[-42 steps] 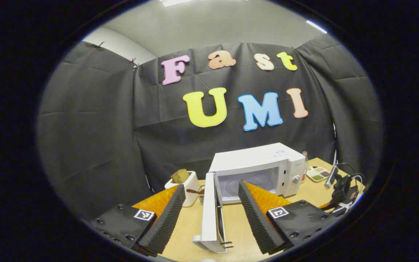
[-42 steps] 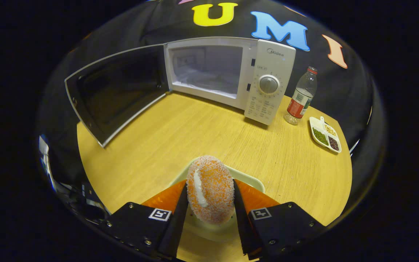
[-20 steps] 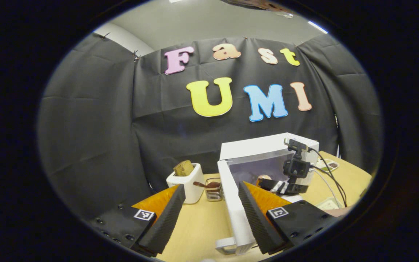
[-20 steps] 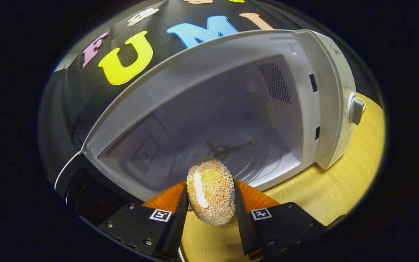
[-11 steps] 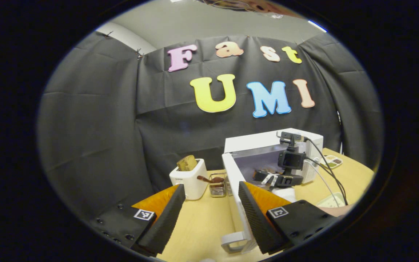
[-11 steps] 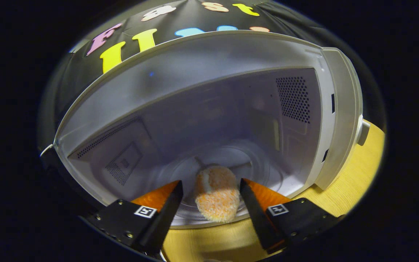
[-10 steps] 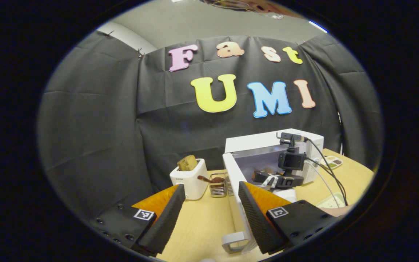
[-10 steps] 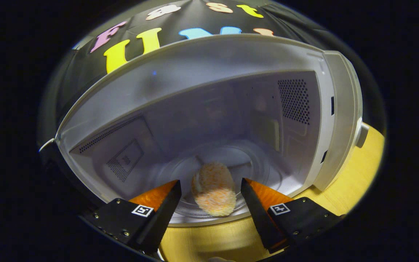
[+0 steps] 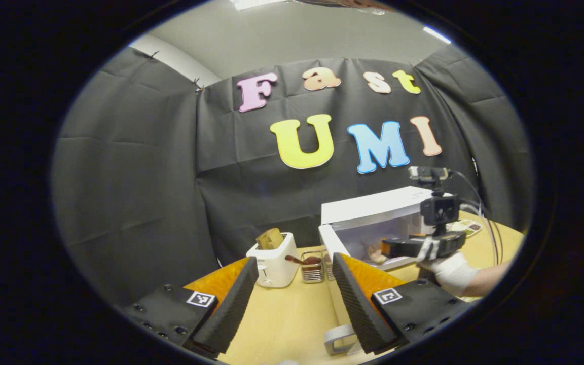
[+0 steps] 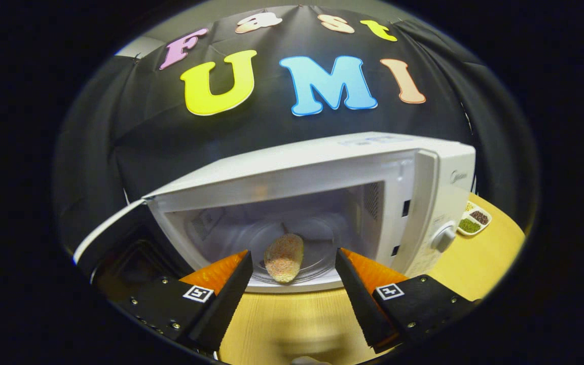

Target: Open the microwave oven with the left hand, put the food in, and close the microwave oven.

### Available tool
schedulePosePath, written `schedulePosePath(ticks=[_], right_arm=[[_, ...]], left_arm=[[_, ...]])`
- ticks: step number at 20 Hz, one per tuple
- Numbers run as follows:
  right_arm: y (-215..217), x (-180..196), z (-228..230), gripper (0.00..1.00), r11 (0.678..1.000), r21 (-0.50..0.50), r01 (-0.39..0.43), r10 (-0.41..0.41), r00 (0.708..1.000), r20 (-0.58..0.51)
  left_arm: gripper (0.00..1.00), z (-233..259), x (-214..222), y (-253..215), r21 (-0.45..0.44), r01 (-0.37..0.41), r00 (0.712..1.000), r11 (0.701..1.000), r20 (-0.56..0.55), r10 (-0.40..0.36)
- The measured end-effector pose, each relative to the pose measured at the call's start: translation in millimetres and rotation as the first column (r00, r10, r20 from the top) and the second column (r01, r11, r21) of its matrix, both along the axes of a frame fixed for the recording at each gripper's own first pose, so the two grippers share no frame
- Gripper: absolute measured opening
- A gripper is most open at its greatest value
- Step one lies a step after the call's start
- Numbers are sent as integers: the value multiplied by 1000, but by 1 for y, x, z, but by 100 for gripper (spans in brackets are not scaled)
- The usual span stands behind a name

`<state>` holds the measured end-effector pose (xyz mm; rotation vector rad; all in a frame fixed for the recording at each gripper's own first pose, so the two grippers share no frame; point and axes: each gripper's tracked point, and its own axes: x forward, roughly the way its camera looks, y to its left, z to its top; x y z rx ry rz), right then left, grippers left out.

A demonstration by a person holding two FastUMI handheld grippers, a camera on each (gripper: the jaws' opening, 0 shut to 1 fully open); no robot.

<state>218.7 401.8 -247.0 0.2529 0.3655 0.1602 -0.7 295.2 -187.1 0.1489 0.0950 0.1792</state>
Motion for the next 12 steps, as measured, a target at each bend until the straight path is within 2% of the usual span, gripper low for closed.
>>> schedulePosePath(ticks=[2,5,8,11,12], right_arm=[[-22,-28,28,100,998,-26,-49,50,998,33],[-64,-66,57,100,989,-98,-111,115,993,37],[-109,-103,91,100,982,-151,-114,125,990,70],[-142,-136,118,100,980,-165,-110,127,988,90],[-154,-144,125,100,980,-171,-104,121,988,91]], left_arm=[[100,-4,-5,6,-12,-7,1000,1000,1,7],[98,-22,-14,21,3,-31,999,1000,-35,31],[100,-43,-23,29,19,-31,998,999,-62,32],[100,-73,-32,32,-30,-24,995,999,-98,21],[95,-85,-35,35,-25,-30,992,999,-121,27]])
